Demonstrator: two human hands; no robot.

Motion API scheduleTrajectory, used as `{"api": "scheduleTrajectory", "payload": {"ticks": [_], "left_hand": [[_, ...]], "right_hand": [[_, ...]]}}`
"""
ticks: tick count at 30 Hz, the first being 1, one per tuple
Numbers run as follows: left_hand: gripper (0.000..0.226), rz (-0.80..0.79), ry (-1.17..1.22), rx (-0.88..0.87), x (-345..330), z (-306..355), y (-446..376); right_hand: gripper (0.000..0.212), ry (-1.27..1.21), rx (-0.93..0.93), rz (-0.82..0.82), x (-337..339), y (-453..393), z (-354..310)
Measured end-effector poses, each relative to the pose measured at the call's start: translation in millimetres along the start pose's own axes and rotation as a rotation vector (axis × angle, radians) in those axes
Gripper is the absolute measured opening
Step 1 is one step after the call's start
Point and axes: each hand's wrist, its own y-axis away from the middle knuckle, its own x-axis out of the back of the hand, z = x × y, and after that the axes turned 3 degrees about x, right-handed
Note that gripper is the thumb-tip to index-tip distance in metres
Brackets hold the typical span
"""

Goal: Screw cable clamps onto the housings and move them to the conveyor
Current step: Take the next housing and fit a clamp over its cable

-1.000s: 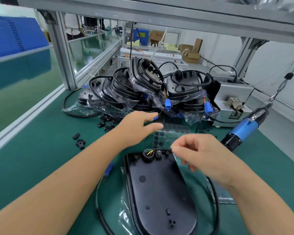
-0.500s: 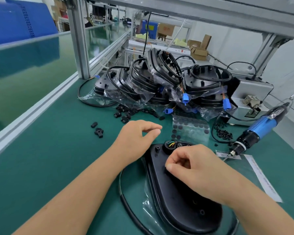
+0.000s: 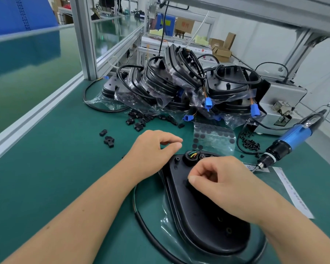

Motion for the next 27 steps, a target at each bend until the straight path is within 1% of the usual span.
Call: {"api": "scheduleTrajectory", "payload": {"ticks": [5, 14, 23, 25, 27], "left_hand": [[0.020, 0.000, 0.000, 0.000, 0.4, 1.9, 0.7], [0.020, 0.001, -0.012, 0.002, 0.3, 2.3, 1.8], [0.019, 0.012, -0.011, 0.004, -1.7, 1.0, 1.9], [0.019, 0.014, -0.020, 0.008, -1.5, 2.7, 2.3], [0.022, 0.006, -0.036, 0.026, 2.8, 6.1, 3.9]], "right_hand": [[0.016, 0.088, -0.001, 0.026, -5.1, -1.4, 0.6], [0.015, 0.162, -0.002, 0.087, -9.6, -0.6, 0.8], [0.008, 0.178, -0.016, 0.172, -14.1, 1.5, 1.0], [0.011, 0.184, -0.020, 0.171, -13.8, 0.9, 0.3], [0.017, 0.180, -0.027, 0.164, -11.5, -0.6, -0.2]]}}
